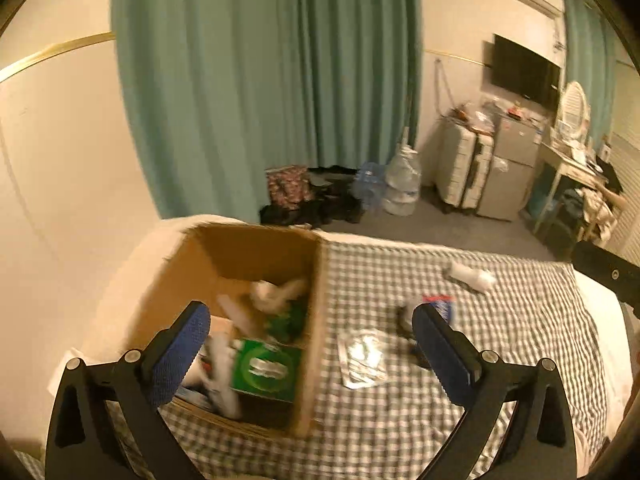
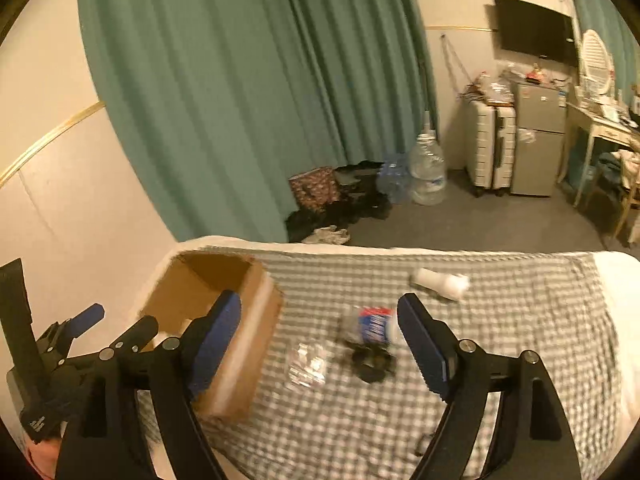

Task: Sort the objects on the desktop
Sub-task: 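Carry the white strip into the cardboard box with the left tool while the right tool drops the comb, then grasp the foil blister pack with the left tool while the right tool grasps the black headband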

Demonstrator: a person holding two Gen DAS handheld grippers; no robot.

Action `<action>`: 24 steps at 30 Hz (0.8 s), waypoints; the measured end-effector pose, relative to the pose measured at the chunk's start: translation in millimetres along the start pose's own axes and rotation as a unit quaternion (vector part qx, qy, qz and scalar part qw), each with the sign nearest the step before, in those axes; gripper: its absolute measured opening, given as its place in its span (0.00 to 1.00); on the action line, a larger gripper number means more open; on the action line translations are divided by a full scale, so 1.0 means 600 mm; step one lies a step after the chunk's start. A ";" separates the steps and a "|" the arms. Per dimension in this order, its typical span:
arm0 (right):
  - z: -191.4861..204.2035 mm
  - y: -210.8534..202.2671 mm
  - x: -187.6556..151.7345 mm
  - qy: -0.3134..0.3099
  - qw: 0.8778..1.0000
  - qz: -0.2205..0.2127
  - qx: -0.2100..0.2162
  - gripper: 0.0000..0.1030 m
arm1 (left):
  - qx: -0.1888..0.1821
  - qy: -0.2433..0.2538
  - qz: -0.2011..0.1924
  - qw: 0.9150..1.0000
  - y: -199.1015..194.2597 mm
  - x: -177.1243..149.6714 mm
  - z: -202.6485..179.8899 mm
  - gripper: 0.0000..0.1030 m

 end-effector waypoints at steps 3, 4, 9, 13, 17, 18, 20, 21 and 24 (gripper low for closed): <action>-0.052 -0.011 -0.039 0.013 1.000 0.002 -0.016 0.86 | -0.014 0.001 0.021 1.000 0.032 -0.041 -0.045 1.00; -0.068 -0.011 -0.054 0.018 1.000 0.006 -0.016 0.88 | -0.014 -0.001 0.030 0.999 0.044 -0.056 -0.058 1.00; -0.133 0.023 -0.136 0.026 0.998 0.044 -0.046 0.89 | -0.015 0.010 0.065 0.998 0.101 -0.119 -0.111 1.00; -0.174 0.083 -0.202 0.028 0.993 0.096 -0.060 0.89 | -0.010 0.041 0.086 0.995 0.149 -0.153 -0.135 1.00; -0.199 0.148 -0.254 0.056 0.985 0.152 -0.067 0.89 | -0.003 0.047 0.111 0.993 0.210 -0.183 -0.132 1.00; -0.201 0.159 -0.265 0.060 0.983 0.161 -0.066 0.89 | -0.002 0.045 0.115 0.992 0.219 -0.189 -0.129 1.00; -0.212 0.180 -0.283 0.062 0.979 0.180 -0.068 0.89 | 0.004 0.037 0.130 0.991 0.250 -0.201 -0.120 1.00; -0.213 0.191 -0.286 0.060 0.978 0.185 -0.071 0.89 | 0.005 0.034 0.134 0.990 0.262 -0.205 -0.117 1.00; -0.207 0.210 -0.289 0.051 0.978 0.188 -0.070 0.89 | 0.009 0.022 0.149 0.988 0.304 -0.216 -0.102 1.00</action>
Point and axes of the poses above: each gripper's, at about its wrist camera, not at the fingertips, and y roughly the way its jaws point, z to its left, x to its top, the point moved 4 cm from there along y, roughly the way its jaws point, and after that the axes turned 12 degrees about -x, right-handed, at the moved point
